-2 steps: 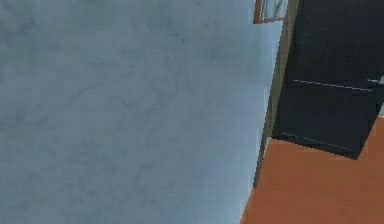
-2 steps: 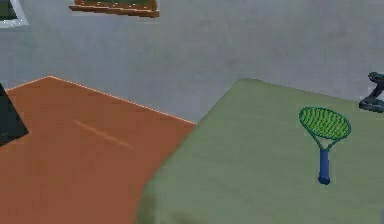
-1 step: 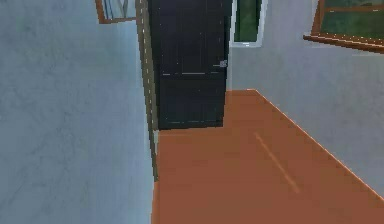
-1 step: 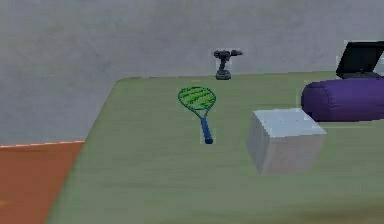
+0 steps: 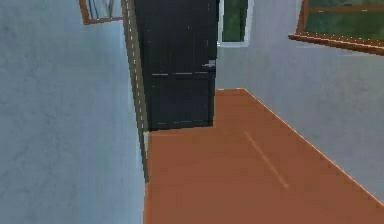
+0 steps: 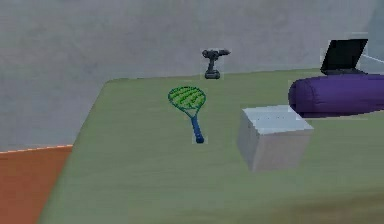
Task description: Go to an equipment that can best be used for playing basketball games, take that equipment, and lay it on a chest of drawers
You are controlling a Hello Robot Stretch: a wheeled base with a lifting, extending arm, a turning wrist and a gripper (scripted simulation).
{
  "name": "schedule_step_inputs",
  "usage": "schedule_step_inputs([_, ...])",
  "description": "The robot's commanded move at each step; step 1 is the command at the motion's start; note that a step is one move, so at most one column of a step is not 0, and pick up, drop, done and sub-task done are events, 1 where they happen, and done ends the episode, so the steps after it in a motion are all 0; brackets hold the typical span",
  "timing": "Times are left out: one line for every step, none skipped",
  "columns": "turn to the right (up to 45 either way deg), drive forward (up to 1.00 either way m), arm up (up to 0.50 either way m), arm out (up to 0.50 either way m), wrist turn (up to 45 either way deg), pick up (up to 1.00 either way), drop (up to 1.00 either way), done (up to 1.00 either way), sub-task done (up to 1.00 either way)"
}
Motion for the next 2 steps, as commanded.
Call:
schedule_step_inputs([0.0, 0.9, 0.0, 0.0, 0.0, 0.0, 0.0, 0.0, 0.0])
schedule_step_inputs([-12.0, 0.0, 0.0, 0.0, 0.0, 0.0, 0.0, 0.0, 0.0])
